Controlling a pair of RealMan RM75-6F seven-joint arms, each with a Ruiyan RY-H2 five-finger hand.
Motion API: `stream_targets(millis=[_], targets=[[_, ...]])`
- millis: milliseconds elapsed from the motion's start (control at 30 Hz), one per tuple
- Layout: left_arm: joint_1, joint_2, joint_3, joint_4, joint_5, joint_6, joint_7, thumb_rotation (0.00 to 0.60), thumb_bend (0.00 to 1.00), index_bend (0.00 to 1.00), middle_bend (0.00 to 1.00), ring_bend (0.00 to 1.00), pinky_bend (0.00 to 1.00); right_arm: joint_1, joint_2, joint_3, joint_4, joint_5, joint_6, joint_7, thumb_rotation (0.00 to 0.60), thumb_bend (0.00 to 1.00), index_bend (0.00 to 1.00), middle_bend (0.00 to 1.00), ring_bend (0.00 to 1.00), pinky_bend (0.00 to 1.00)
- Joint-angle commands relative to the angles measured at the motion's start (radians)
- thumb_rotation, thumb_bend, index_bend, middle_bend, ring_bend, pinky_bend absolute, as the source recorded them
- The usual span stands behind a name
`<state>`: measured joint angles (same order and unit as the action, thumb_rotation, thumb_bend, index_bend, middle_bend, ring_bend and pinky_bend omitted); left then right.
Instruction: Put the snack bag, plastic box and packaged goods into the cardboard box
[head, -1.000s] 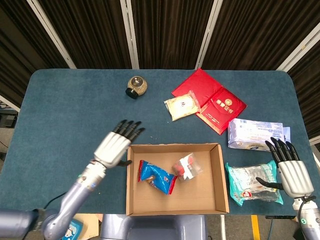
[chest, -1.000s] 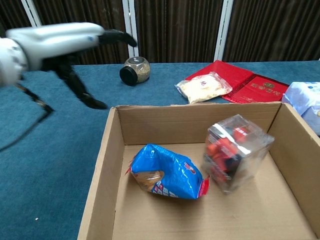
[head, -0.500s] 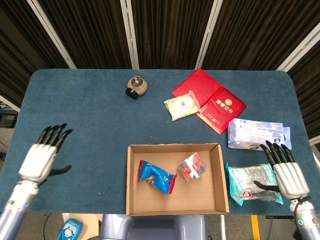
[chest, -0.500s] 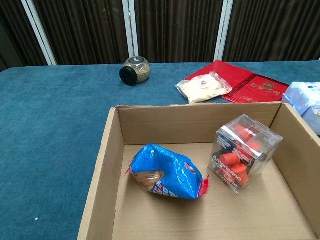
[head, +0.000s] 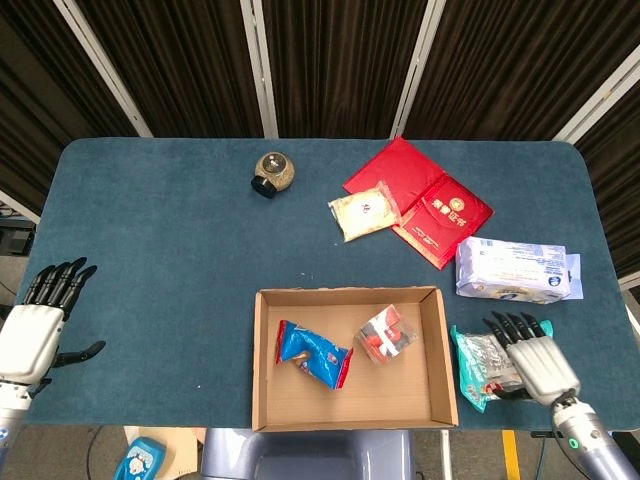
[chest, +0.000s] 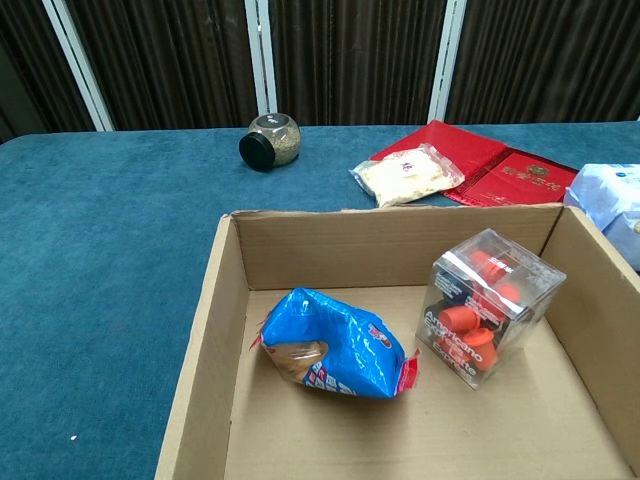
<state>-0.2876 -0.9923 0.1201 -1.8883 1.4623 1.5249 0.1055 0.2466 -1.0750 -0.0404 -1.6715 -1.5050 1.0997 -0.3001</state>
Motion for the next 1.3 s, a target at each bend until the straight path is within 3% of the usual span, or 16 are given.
stream_targets(millis=[33,333,467,567,700,800,1000,1300], targets=[[0.005,-0.001,-0.011,0.004,0.004,-0.009,-0.006,0.6,0.04,0.06,0.0,0.0,0.0,0.028,-0.05,0.006,0.017,0.046,-0.05,-0.06,0.6,0.0,0.02,0.0,0.0,0.01],[0.022,0.003,-0.036,0.008,0.013,-0.033,-0.029,0.6,0.04,0.06,0.0,0.0,0.0,0.065,-0.155,0.028,0.076,0.157,-0.108,-0.178,0.6,0.0,0.03,0.0,0.0,0.02],[0.03,0.01,-0.047,0.009,0.016,-0.04,-0.046,0.6,0.04,0.06,0.0,0.0,0.0,0.08,-0.196,0.037,0.119,0.23,-0.14,-0.218,0.6,0.0,0.09,0.03,0.01,0.05],[0.036,0.015,-0.055,0.01,0.019,-0.044,-0.059,0.6,0.04,0.06,0.0,0.0,0.0,0.086,-0.221,0.033,0.15,0.269,-0.15,-0.256,0.6,0.01,0.19,0.15,0.11,0.16],[0.042,0.02,-0.064,0.01,0.019,-0.052,-0.076,0.6,0.04,0.06,0.0,0.0,0.0,0.085,-0.248,0.023,0.177,0.277,-0.138,-0.275,0.6,0.06,0.45,0.42,0.41,0.51],[0.046,0.022,-0.068,0.009,0.02,-0.061,-0.082,0.6,0.04,0.06,0.0,0.0,0.0,0.082,-0.26,0.014,0.186,0.252,-0.119,-0.265,0.6,0.11,0.62,0.6,0.6,0.7],[0.053,0.023,-0.082,0.008,0.022,-0.069,-0.089,0.6,0.04,0.07,0.0,0.0,0.0,0.079,-0.251,0.012,0.161,0.195,-0.071,-0.221,0.6,0.14,0.75,0.71,0.72,0.8],[0.06,0.021,-0.096,0.005,0.024,-0.07,-0.088,0.6,0.04,0.07,0.0,0.0,0.0,0.083,-0.172,0.039,0.027,0.139,0.01,-0.217,0.6,0.14,0.76,0.73,0.73,0.82]])
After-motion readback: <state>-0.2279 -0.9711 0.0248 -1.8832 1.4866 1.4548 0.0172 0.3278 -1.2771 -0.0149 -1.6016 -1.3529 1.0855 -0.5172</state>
